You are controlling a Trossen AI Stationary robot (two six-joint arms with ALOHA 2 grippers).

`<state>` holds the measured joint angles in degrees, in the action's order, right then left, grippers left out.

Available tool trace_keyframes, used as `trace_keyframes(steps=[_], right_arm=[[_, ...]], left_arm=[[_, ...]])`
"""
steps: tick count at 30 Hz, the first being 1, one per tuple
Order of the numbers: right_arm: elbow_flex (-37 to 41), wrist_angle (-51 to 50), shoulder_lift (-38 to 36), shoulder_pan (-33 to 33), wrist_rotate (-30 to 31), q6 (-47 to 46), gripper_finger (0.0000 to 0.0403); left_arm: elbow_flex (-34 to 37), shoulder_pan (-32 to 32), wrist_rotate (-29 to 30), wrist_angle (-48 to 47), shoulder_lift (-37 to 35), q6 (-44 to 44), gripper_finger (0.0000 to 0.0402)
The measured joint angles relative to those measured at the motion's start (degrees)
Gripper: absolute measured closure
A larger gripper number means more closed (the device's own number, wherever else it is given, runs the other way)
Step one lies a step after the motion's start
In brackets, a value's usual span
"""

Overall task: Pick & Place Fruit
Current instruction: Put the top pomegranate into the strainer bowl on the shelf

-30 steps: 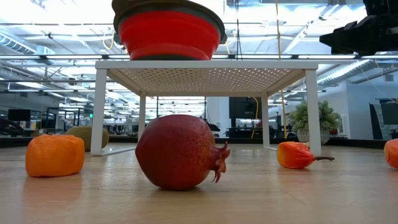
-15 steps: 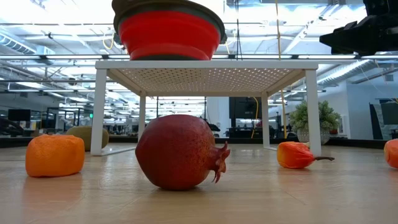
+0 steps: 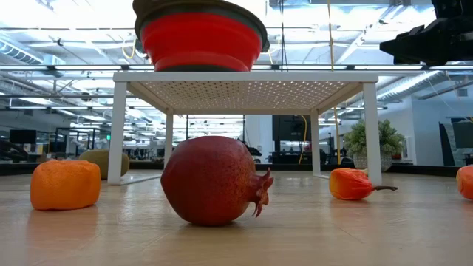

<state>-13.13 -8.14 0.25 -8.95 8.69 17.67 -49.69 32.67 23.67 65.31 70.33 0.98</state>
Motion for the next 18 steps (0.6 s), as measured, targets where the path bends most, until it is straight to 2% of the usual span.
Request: trace_keyframes(steps=[7,16,18], right_arm=[[0.0,0.0,0.0,0.0,0.0,0.1,0.0403],[0.0,0.0,0.0,0.0,0.0,0.1,0.0403],[0.0,0.0,0.0,0.0,0.0,0.1,0.0403]], left_arm=[[0.0,0.0,1.4,4.1,0.8,-1.1,0.0236],[0.0,0.0,2.5,3.2,0.8,-2.6,0.0236],[0.0,0.0,4.7,1.4,0.8,-3.7,0.0236]])
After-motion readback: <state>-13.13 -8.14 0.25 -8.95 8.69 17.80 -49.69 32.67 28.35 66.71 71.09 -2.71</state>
